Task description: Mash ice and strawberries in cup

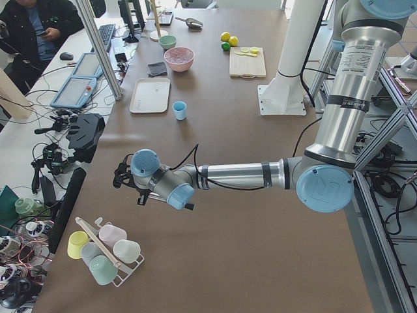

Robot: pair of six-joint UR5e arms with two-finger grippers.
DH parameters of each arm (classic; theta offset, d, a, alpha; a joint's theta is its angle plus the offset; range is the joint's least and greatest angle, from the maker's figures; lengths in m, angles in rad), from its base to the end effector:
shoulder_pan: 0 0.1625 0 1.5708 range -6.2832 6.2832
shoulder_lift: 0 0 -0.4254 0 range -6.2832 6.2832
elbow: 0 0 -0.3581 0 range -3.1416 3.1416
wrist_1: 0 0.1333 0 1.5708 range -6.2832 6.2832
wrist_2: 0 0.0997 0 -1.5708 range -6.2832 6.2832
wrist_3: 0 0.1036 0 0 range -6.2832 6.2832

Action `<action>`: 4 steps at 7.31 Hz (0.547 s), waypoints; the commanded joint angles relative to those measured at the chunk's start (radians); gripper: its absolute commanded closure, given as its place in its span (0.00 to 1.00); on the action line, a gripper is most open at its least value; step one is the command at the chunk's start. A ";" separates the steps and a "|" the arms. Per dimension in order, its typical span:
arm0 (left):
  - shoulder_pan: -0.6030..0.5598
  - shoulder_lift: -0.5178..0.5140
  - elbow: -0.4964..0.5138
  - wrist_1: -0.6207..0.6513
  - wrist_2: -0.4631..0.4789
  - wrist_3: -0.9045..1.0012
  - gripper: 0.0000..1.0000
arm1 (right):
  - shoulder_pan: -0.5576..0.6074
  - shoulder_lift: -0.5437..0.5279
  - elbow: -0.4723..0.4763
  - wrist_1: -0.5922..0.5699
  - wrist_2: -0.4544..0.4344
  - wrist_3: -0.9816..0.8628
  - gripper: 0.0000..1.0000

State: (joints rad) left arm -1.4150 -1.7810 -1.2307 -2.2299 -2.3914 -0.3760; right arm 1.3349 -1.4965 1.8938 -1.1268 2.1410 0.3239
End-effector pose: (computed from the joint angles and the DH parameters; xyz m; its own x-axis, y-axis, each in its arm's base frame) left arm 0.0309 -0.5676 0.6356 0.6224 0.1246 -0.7727 0.1017 0.9660 0.2377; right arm -0.0400 -0.4977 0.4320 0.7363 -0.3512 0.5783 -0.0829 0.8015 0.5922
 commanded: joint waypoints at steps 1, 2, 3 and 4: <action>0.016 0.009 0.049 0.053 0.060 0.072 1.00 | -0.016 0.004 -0.005 -0.001 -0.001 -0.006 0.01; 0.045 0.008 0.054 0.055 0.063 0.072 1.00 | -0.014 -0.004 0.002 -0.001 0.005 -0.006 0.01; 0.077 -0.007 0.080 0.058 0.075 0.069 1.00 | -0.016 -0.004 0.001 -0.001 0.000 -0.006 0.01; 0.100 -0.020 0.098 0.084 0.124 0.072 1.00 | -0.016 -0.001 -0.004 -0.002 -0.003 -0.008 0.01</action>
State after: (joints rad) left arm -1.3471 -1.7862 -1.1570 -2.1681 -2.3109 -0.3060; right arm 1.3201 -1.4986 1.8930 -1.1278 2.1416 0.3174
